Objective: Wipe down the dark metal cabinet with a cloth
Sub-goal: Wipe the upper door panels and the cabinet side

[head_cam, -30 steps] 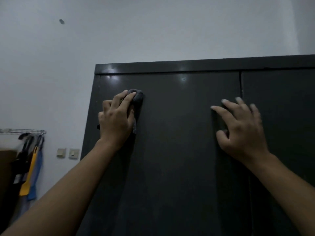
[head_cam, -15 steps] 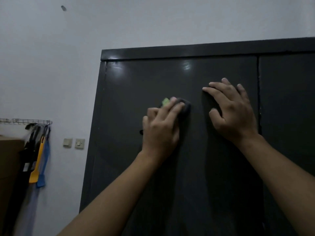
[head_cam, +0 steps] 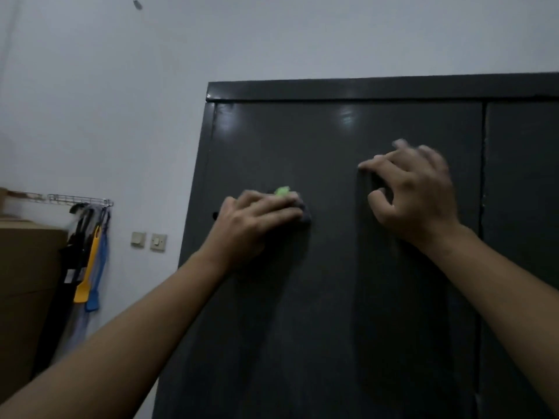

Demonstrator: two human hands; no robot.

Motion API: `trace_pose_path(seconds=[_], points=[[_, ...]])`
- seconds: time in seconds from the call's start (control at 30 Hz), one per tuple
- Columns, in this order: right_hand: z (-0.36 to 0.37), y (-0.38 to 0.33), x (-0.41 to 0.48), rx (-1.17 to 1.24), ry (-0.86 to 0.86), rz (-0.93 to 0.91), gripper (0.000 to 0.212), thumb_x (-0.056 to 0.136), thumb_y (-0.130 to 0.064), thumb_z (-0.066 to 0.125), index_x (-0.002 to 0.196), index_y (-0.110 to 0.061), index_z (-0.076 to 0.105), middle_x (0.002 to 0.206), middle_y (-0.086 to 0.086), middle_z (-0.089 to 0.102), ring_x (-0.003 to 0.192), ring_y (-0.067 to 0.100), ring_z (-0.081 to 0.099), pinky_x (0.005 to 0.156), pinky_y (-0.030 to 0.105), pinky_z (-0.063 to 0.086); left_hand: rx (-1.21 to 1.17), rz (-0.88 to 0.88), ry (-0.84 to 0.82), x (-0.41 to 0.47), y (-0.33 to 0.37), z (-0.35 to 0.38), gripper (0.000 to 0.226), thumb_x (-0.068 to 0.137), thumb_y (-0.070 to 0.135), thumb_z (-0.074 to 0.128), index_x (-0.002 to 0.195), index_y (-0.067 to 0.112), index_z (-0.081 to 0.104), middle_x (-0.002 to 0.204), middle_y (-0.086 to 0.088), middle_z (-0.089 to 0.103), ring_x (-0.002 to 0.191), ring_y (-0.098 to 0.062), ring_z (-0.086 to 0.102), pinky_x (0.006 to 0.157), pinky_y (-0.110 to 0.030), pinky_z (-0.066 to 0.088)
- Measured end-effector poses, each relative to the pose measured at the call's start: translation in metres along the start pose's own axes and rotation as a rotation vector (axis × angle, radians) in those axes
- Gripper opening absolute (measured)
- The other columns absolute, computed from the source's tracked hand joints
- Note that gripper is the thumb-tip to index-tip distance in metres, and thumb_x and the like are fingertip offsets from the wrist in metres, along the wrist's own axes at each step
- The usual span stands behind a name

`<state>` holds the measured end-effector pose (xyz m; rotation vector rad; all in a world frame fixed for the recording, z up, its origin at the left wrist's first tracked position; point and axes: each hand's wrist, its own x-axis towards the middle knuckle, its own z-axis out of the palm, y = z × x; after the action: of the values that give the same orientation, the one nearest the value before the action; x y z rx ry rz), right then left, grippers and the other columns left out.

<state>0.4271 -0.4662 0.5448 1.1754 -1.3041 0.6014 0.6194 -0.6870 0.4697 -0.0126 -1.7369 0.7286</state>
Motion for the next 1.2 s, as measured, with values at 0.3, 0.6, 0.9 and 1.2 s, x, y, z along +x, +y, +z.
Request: trace_pose_path(seconds=[0.3, 0.6, 0.9, 1.2], points=[[0.031, -0.035, 0.009, -0.045, -0.122, -0.087, 0.063, 0.083, -0.043, 0.038, 0.145, -0.03, 0.047, 0.152, -0.003, 0.04, 0.152, 0.029, 0.018, 0.122, 0.058, 0.005, -0.025, -0.674, 0.231, 0.022, -0.093, -0.009, 0.056, 0.091, 0.011, 0.05, 0.143, 0.031, 0.048, 0.15, 0.009, 0.045, 0.12, -0.032, 0.045, 0.091, -0.037, 0.043], [0.037, -0.037, 0.005, -0.17, -0.22, -0.41, 0.062, 0.088, -0.047, 0.038, 0.146, -0.028, 0.048, 0.156, -0.004, 0.041, 0.15, 0.02, 0.027, 0.121, 0.055, 0.017, -0.059, -0.63, 0.207, -0.081, -0.027, 0.003, 0.057, 0.086, 0.011, 0.052, 0.142, 0.021, 0.051, 0.15, 0.003, 0.047, 0.123, -0.022, 0.052, 0.096, -0.014, 0.024], [0.035, -0.044, 0.005, -0.241, -0.348, -0.493, 0.066, 0.09, -0.056, 0.03, 0.153, -0.035, 0.033, 0.162, -0.002, 0.029, 0.153, 0.022, 0.018, 0.122, 0.054, 0.012, -0.086, -0.603, 0.006, -0.201, 0.076, 0.011, 0.057, 0.083, 0.024, 0.054, 0.14, 0.02, 0.05, 0.141, -0.004, 0.05, 0.104, -0.026, 0.053, 0.096, -0.019, 0.037], [0.044, -0.051, -0.005, -0.25, -0.306, -0.459, 0.069, 0.09, -0.057, 0.029, 0.155, -0.033, 0.03, 0.164, 0.001, 0.026, 0.153, 0.027, 0.014, 0.122, 0.055, 0.009, -0.039, -0.874, 0.191, -0.147, 0.011, -0.001, 0.044, 0.093, 0.014, 0.061, 0.137, 0.019, 0.056, 0.117, -0.011, 0.055, 0.102, -0.008, 0.033, 0.088, -0.019, 0.025]])
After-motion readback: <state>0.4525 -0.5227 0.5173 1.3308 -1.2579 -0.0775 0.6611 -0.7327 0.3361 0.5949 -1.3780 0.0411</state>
